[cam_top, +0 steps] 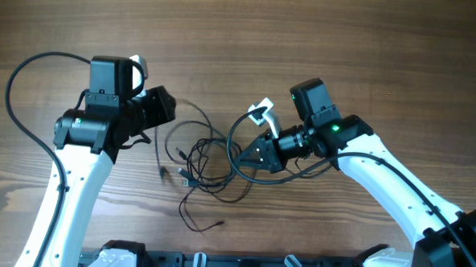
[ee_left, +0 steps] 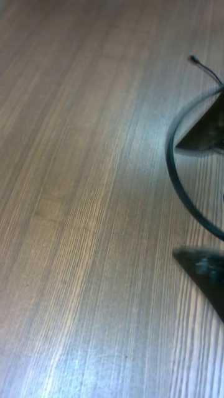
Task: Untangle cables
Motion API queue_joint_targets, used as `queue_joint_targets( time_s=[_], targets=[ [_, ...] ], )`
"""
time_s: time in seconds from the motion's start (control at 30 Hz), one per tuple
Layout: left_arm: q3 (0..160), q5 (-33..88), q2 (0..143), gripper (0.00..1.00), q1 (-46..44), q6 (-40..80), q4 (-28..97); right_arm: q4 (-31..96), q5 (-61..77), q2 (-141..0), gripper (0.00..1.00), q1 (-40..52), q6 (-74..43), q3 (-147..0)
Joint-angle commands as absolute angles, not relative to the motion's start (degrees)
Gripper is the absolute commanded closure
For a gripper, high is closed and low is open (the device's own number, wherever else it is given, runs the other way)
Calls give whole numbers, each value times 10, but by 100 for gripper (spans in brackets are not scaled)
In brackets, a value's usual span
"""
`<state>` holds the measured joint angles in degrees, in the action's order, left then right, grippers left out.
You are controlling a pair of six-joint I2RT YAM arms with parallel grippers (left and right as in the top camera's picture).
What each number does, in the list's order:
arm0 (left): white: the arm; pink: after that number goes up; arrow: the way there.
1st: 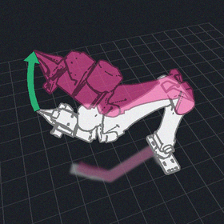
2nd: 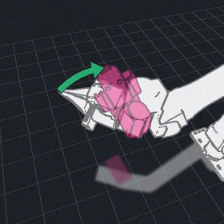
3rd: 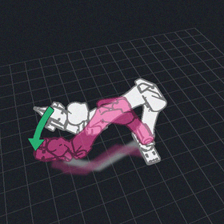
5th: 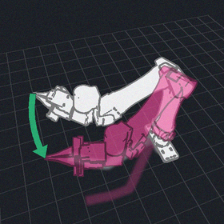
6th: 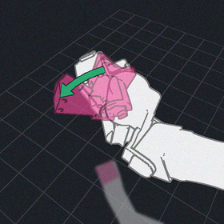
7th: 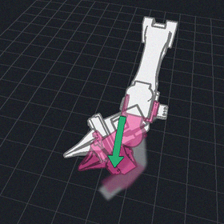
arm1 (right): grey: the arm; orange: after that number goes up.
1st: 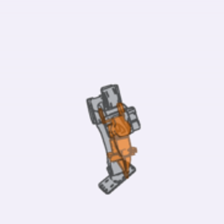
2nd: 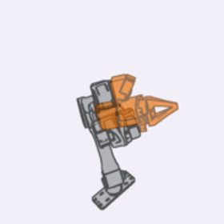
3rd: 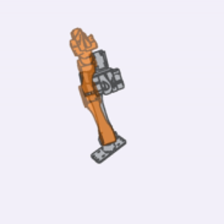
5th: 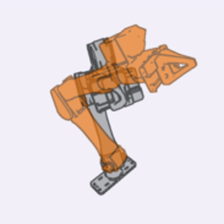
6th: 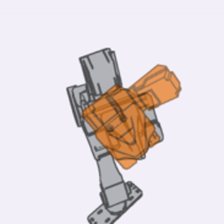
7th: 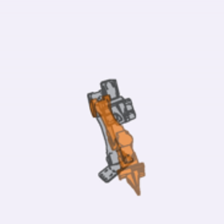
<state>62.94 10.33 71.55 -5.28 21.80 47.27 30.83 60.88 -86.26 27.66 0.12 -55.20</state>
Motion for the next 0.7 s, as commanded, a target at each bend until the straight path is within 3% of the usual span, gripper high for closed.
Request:
queue_joint_targets(
  time_s=[0.0,0.1,0.23,0.43,0.53,0.6,0.67],
  targets=[
    [637,107,705,36,-50,217,487,293,570,-868,96,276,-41,-547],
    [637,173,705,37,-50,217,514,281,390,-868,96,276,-182,-547],
    [637,212,705,43,-50,216,561,232,417,-868,96,276,-210,-547],
    [637,232,705,44,-50,214,588,158,524,-868,96,276,-227,-547],
    [637,288,705,43,-50,214,590,142,523,-868,96,276,-242,-547],
    [637,321,705,32,-50,214,590,119,524,-868,96,276,-267,-547],
    [637,336,705,29,-50,214,590,99,524,-868,95,276,-288,-547]
  ],
)
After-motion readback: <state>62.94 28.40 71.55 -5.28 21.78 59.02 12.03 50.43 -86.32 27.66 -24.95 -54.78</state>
